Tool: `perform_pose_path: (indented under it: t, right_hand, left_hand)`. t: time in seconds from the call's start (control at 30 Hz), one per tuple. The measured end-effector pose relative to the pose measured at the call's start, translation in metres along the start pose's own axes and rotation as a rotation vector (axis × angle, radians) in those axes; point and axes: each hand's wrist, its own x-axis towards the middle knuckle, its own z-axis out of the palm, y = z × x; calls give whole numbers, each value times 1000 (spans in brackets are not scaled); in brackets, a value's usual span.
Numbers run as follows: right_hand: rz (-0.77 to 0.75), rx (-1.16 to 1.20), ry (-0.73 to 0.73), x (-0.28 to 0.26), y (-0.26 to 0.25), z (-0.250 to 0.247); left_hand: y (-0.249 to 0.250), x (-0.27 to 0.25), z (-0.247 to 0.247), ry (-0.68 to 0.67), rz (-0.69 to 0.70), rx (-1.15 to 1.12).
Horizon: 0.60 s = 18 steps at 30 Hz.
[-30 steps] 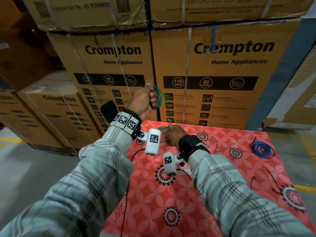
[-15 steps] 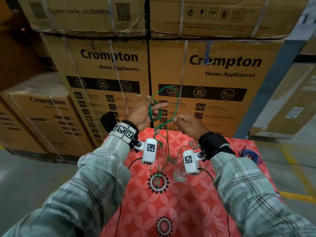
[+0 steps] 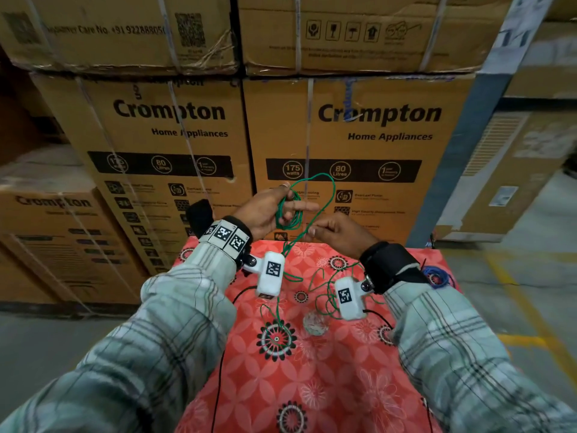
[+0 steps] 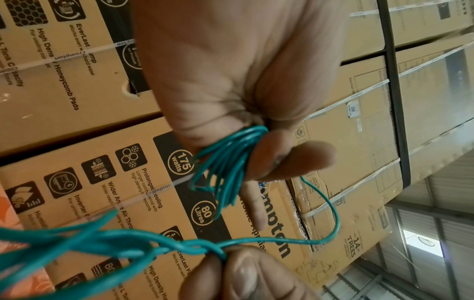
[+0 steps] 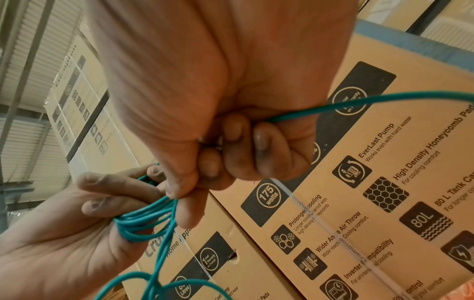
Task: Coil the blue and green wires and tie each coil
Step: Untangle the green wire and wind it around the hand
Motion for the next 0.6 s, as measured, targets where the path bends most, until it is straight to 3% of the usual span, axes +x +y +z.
perform_pose_path:
  t: [0.2, 0.37, 0.5, 0.6]
  right_hand:
    - [-24, -57, -57, 1, 4, 1]
    - [28, -67, -94, -3, 1, 6]
    - [49, -40, -105, -5, -2, 12]
    - [98, -34, -88, -9, 2, 16]
  left_hand:
    - [2, 8, 4, -126, 18, -12]
    - [6, 9, 13, -157, 4, -43]
    - [14, 10, 16, -92, 29, -297]
    - [26, 14, 9, 6, 168, -521]
